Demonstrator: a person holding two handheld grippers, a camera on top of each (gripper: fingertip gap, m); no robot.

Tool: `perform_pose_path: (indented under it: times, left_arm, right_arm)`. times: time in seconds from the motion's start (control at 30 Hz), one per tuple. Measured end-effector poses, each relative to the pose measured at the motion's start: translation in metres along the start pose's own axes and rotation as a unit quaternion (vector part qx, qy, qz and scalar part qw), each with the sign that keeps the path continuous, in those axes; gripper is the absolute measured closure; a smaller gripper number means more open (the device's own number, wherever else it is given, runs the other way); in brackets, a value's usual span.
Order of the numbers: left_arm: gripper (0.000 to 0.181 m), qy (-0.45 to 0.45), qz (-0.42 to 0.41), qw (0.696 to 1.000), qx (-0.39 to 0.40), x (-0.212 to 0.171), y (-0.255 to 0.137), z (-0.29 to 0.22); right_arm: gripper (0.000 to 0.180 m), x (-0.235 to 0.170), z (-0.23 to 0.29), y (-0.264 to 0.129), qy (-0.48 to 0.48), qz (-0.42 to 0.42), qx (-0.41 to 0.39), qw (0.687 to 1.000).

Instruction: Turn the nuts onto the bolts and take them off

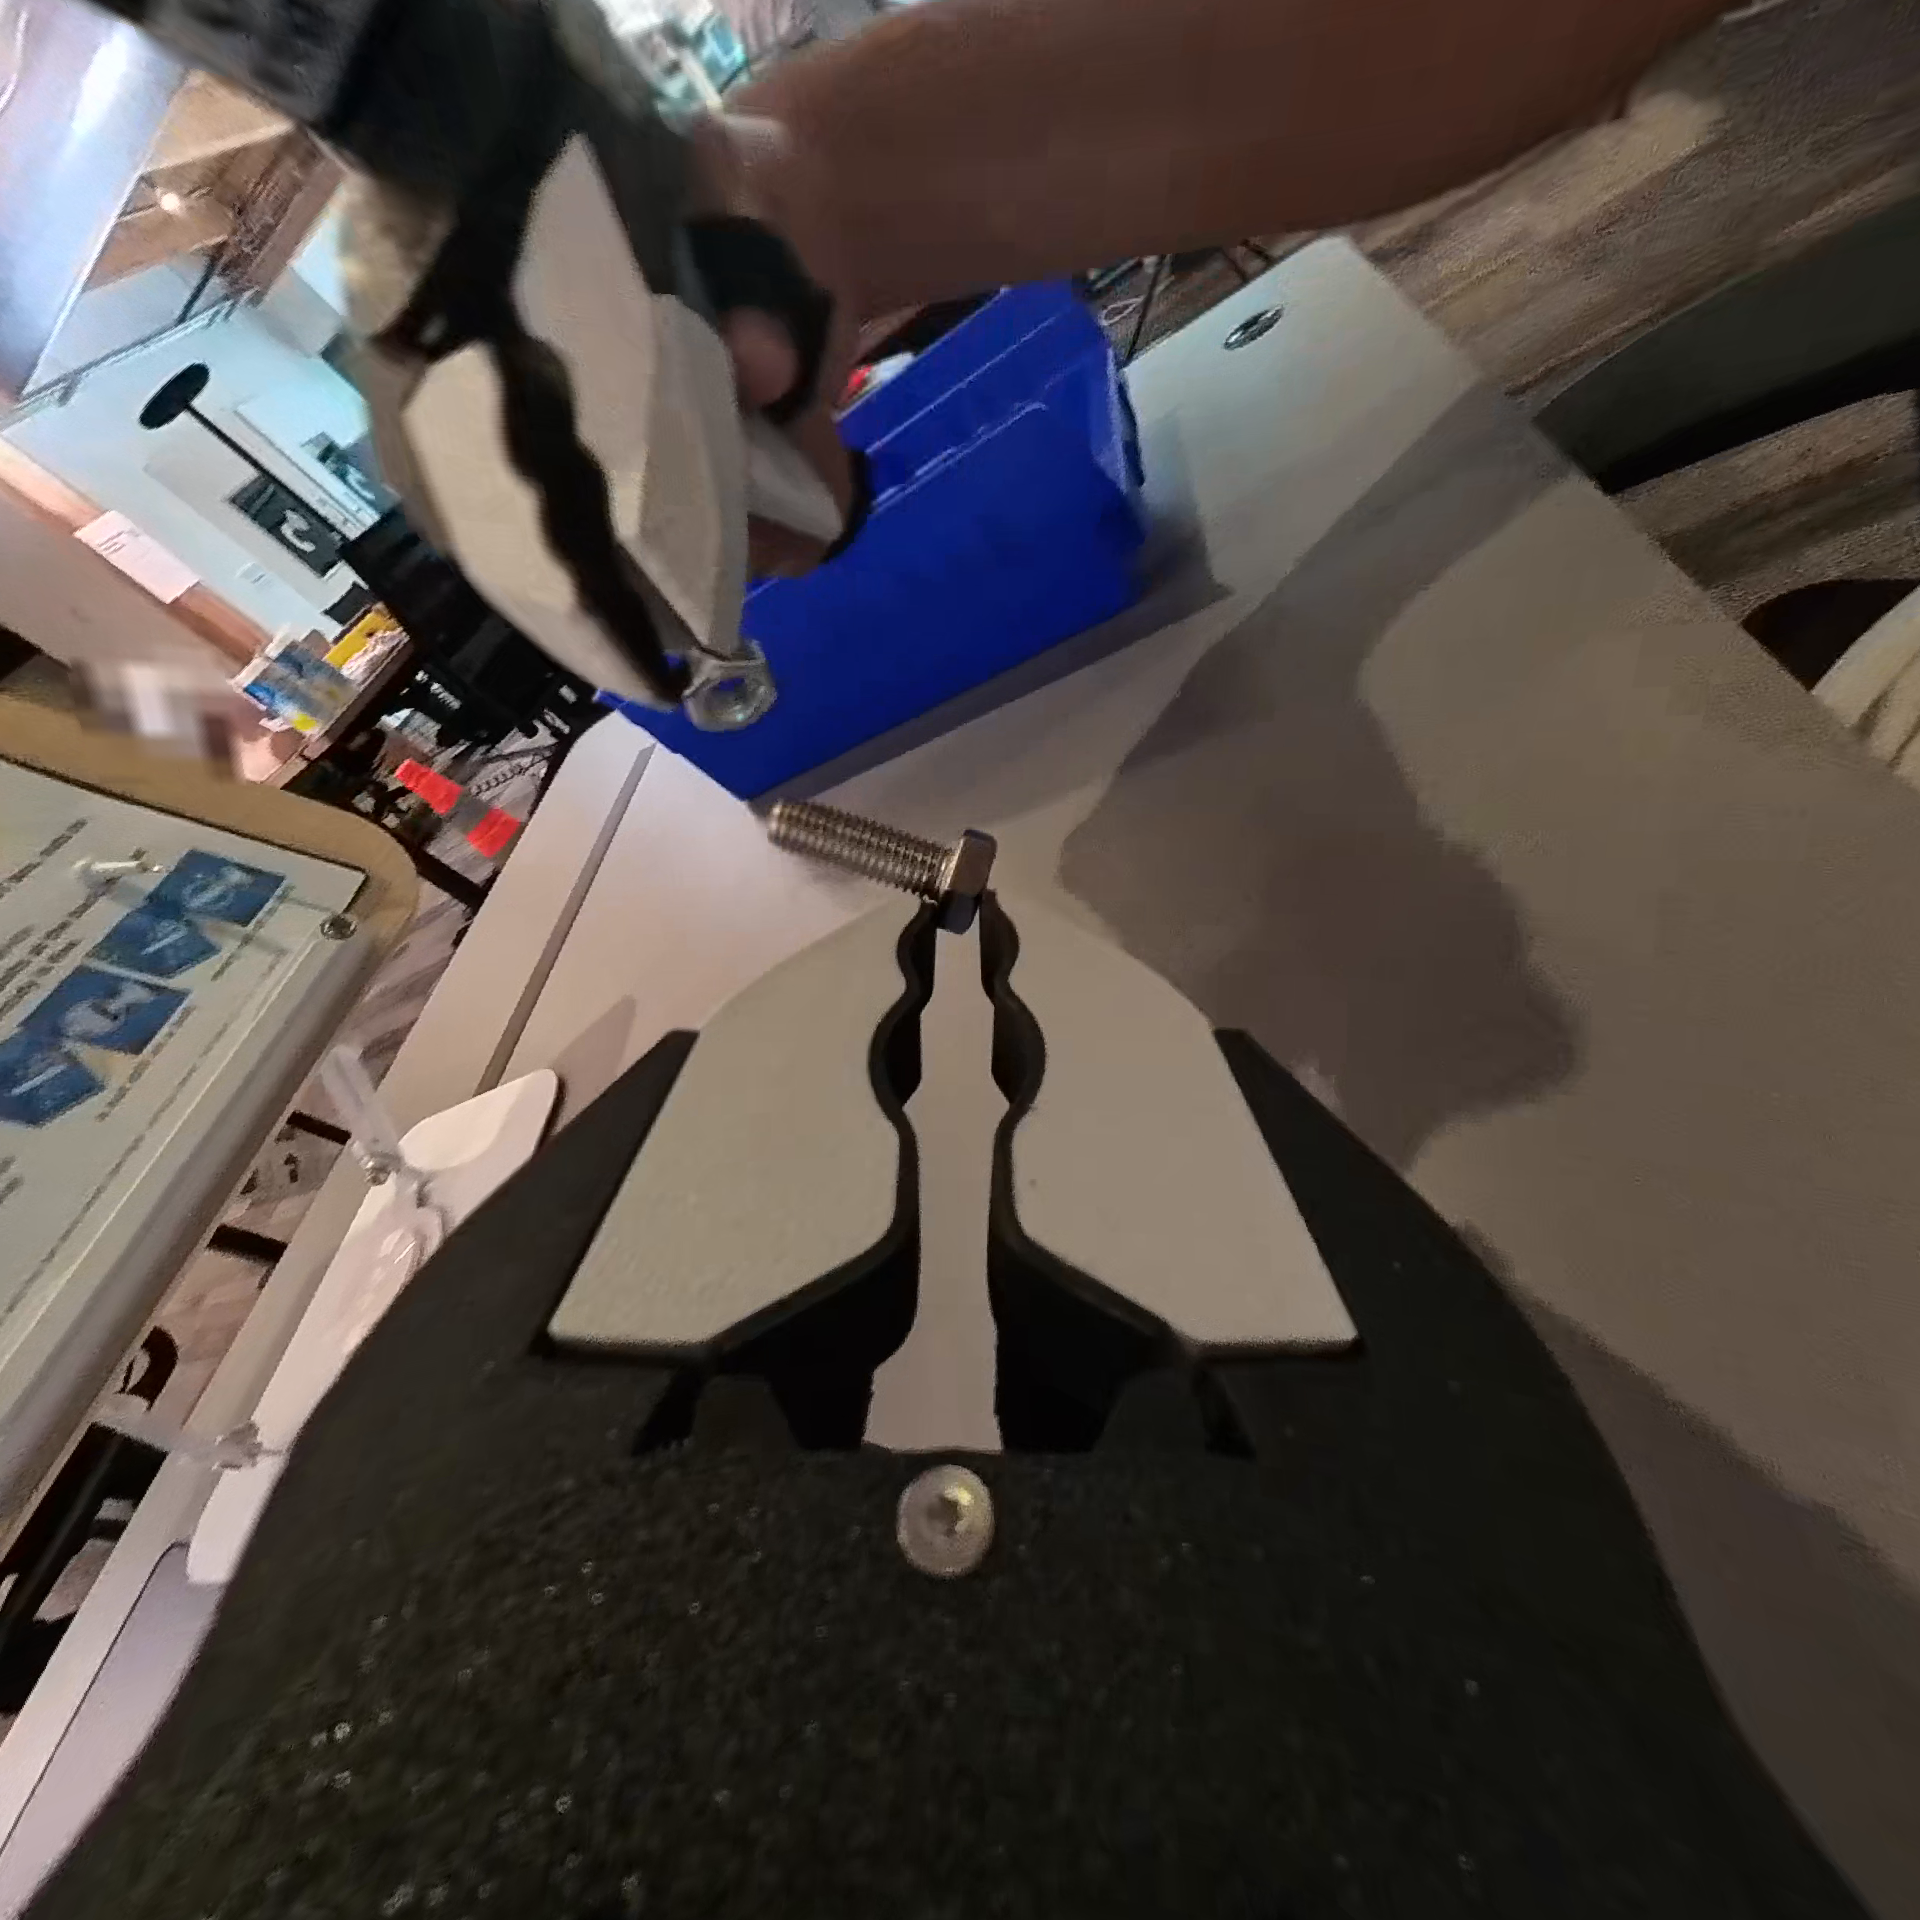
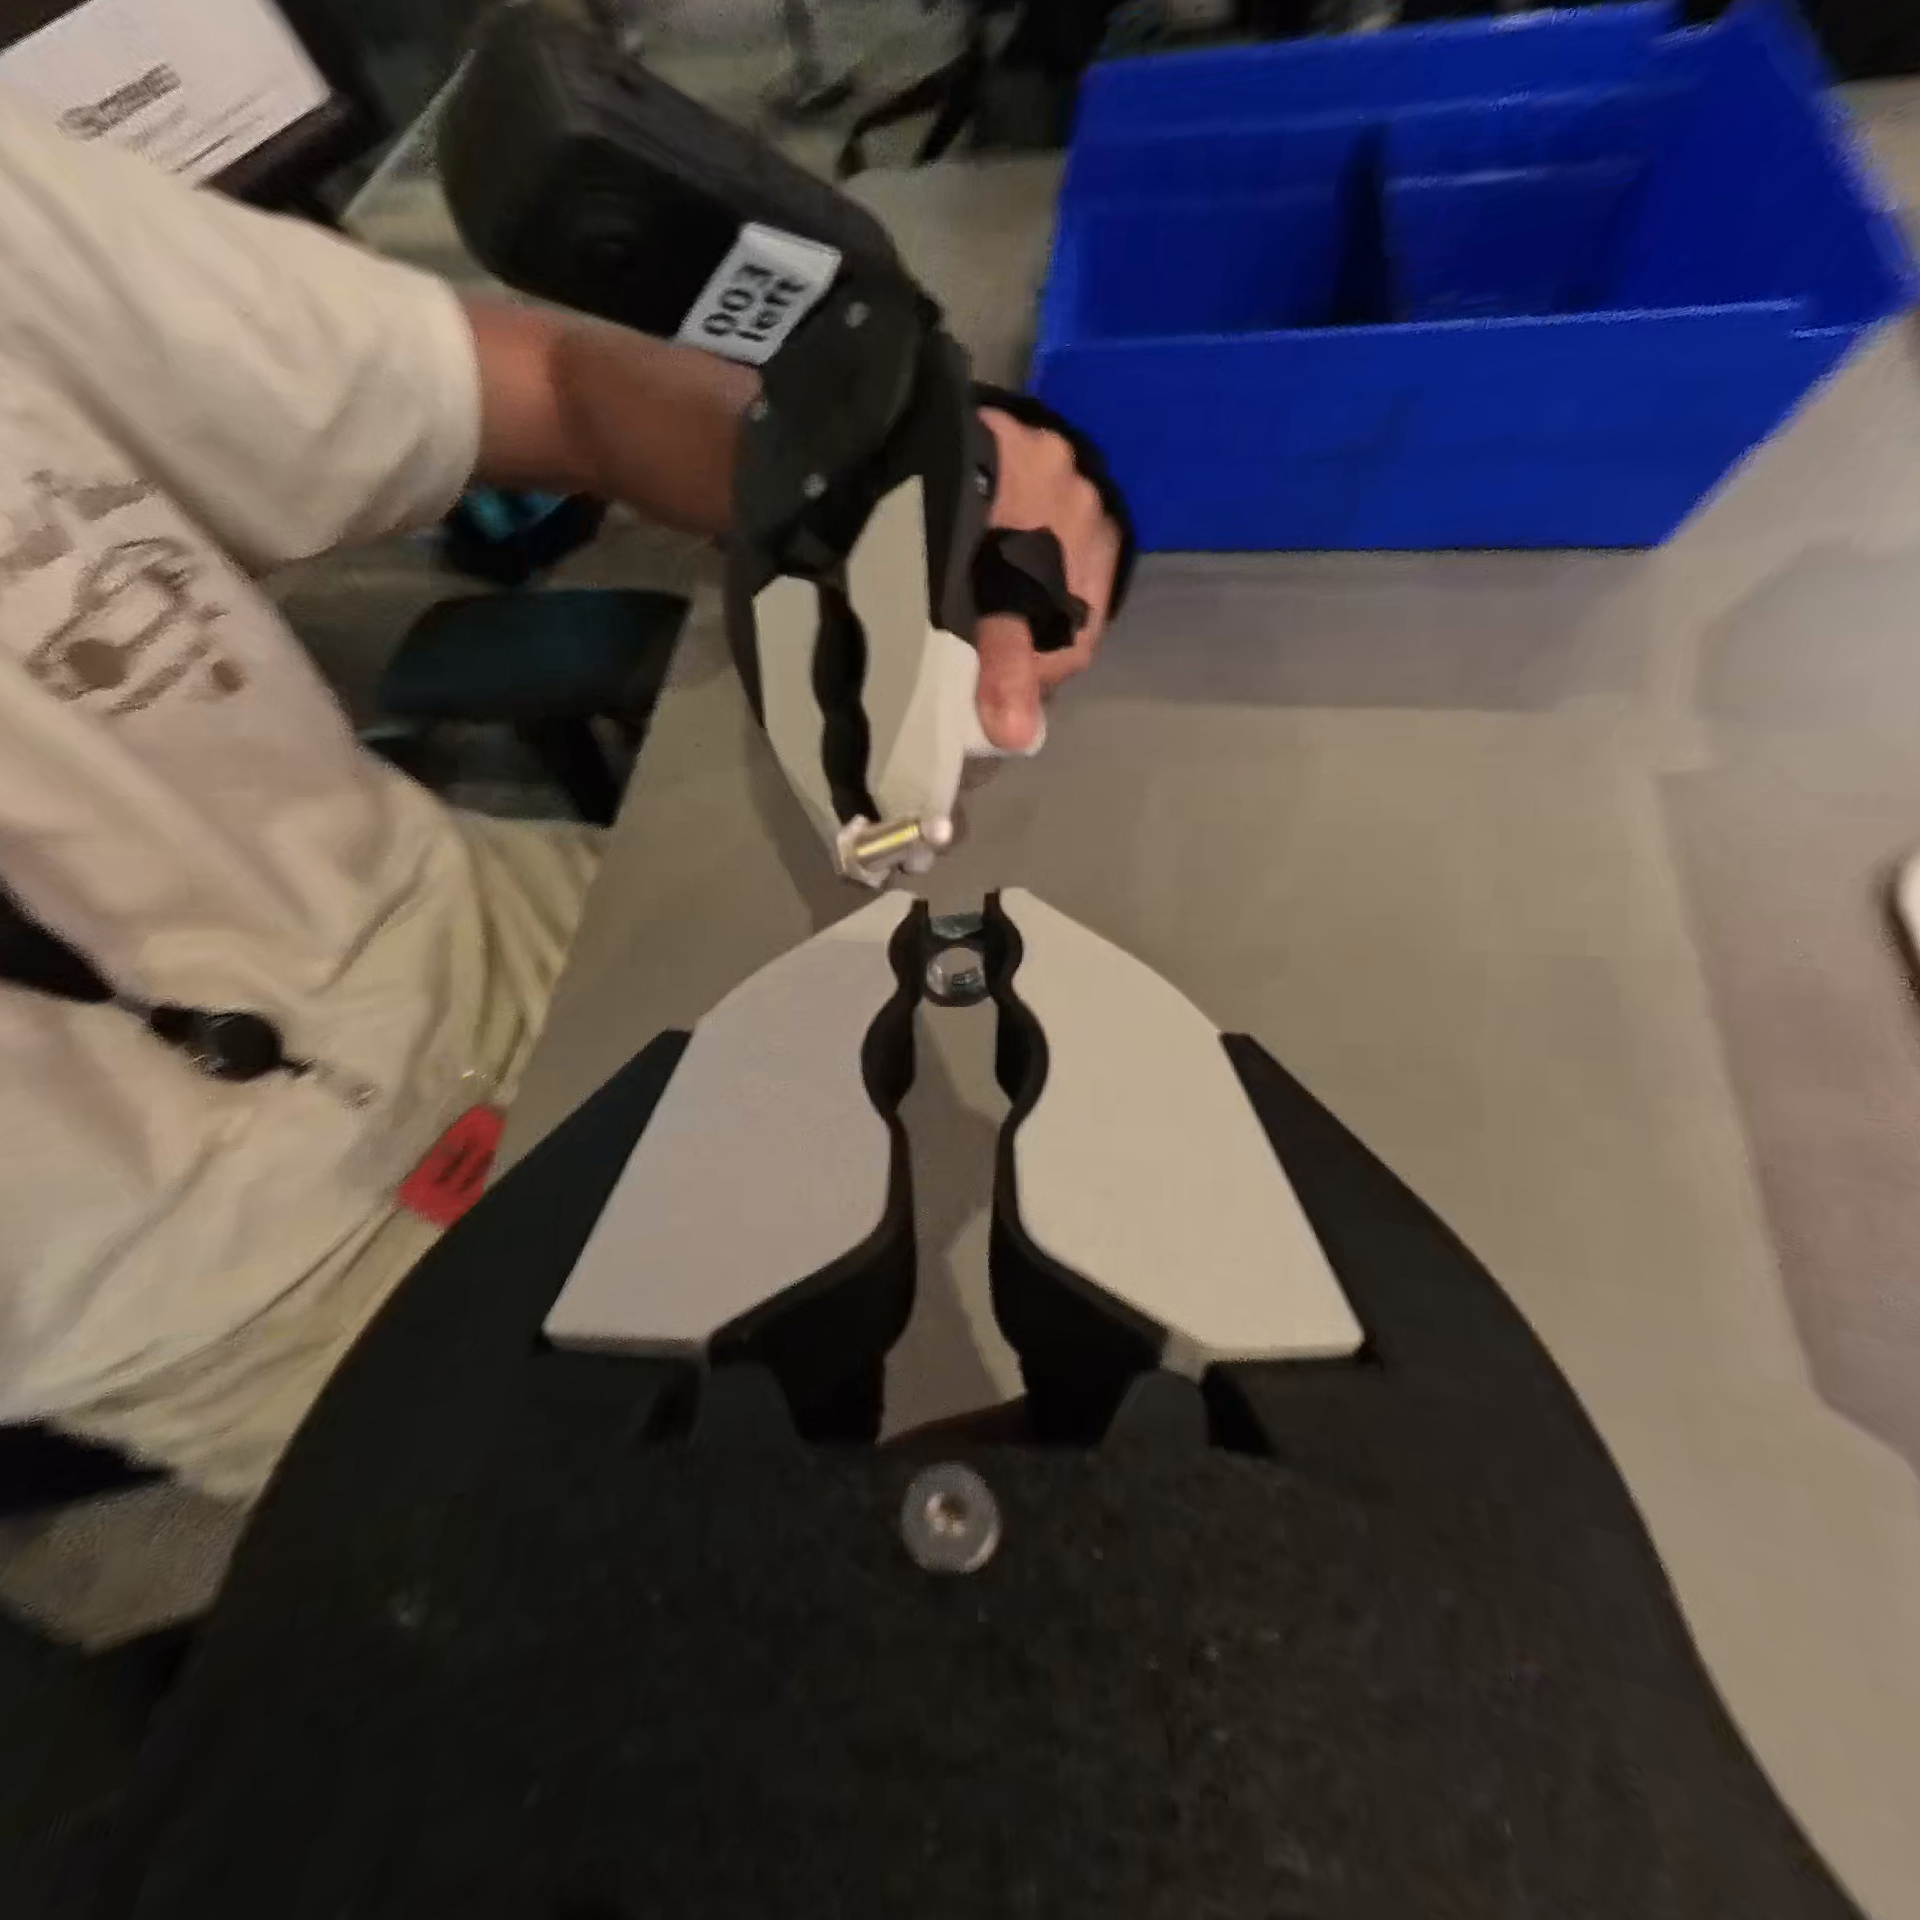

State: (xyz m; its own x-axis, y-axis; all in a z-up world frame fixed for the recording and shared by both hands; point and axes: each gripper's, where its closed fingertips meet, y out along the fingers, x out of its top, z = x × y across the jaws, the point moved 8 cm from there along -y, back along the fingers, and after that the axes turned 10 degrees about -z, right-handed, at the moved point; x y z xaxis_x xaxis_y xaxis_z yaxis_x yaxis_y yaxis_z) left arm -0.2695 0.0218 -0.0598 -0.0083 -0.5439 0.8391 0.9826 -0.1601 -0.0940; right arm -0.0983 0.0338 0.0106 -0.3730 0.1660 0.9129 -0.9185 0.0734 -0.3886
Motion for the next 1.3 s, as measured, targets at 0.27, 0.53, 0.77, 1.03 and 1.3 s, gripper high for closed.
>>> perform_pose_path:
  times: [0.27, 0.53, 0.77, 1.03, 1.3]
  left_arm:
    - [0.173, 0.01, -0.008, 1.0, -0.009, 0.0, -0.003, 0.0]
    - [0.173, -0.027, 0.036, 0.996, 0.081, -0.022, -0.008, 0.024]
    - [0.173, -0.071, 0.019, 0.957, 0.279, -0.017, -0.038, 0.063]
    - [0.173, -0.111, 0.006, 0.921, 0.374, 0.001, -0.083, 0.092]
    - [0.173, -0.127, -0.012, 0.929, 0.346, 0.004, -0.086, 0.094]
  right_arm:
    - [0.18, 0.043, -0.009, 0.036, 0.015, 0.144, 0.142, 0.979]
    - [0.18, 0.028, -0.038, 0.027, -0.03, 0.17, -0.029, 0.984]
    - [0.162, -0.036, -0.009, -0.002, -0.002, -0.091, -0.391, 0.916]
    - [0.134, -0.108, 0.017, 0.021, 0.021, -0.11, -0.483, 0.868]
    - [0.133, -0.103, 0.016, 0.033, 0.015, -0.102, -0.44, 0.892]
